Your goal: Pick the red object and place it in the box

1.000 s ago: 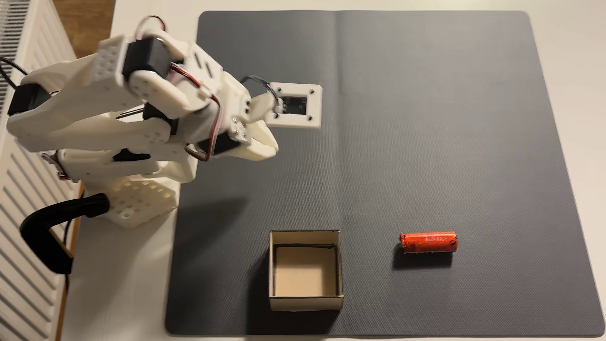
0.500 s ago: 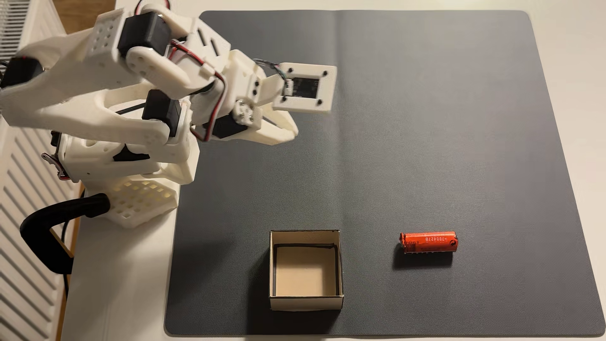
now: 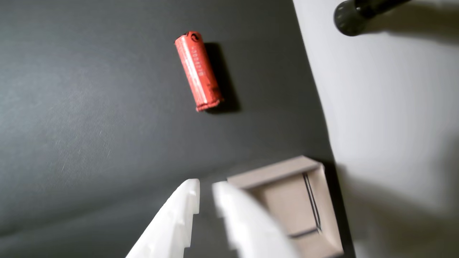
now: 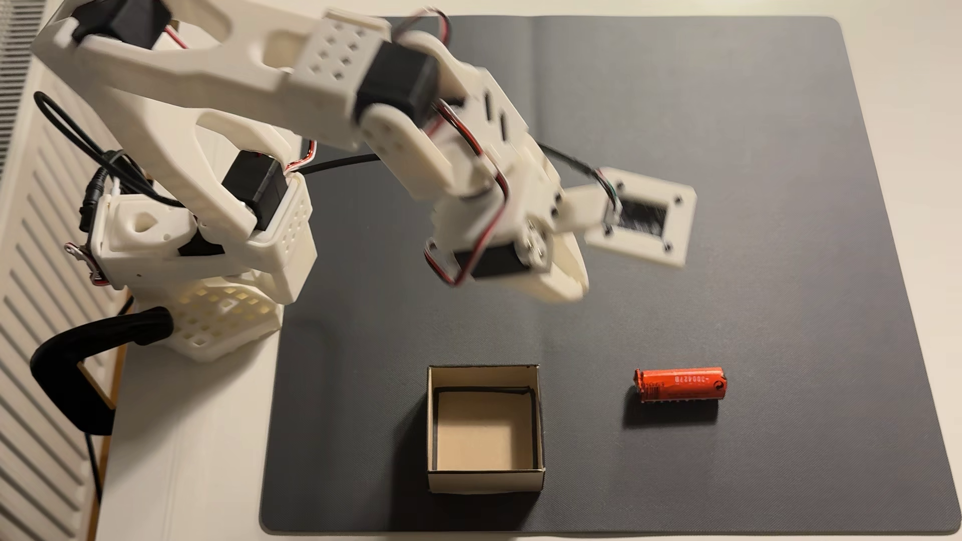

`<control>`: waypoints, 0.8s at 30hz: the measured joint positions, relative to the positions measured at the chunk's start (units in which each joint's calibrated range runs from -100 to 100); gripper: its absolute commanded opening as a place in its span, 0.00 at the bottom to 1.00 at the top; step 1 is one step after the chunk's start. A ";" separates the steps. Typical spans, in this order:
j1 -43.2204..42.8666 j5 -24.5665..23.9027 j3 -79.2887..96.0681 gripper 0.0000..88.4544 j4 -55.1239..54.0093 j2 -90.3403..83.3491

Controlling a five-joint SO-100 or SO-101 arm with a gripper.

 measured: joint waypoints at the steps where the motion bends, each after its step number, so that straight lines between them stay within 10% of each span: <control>1: -0.07 0.00 -0.91 0.24 -0.87 2.07; 24: -2.75 -0.05 -10.04 0.34 -21.83 33.89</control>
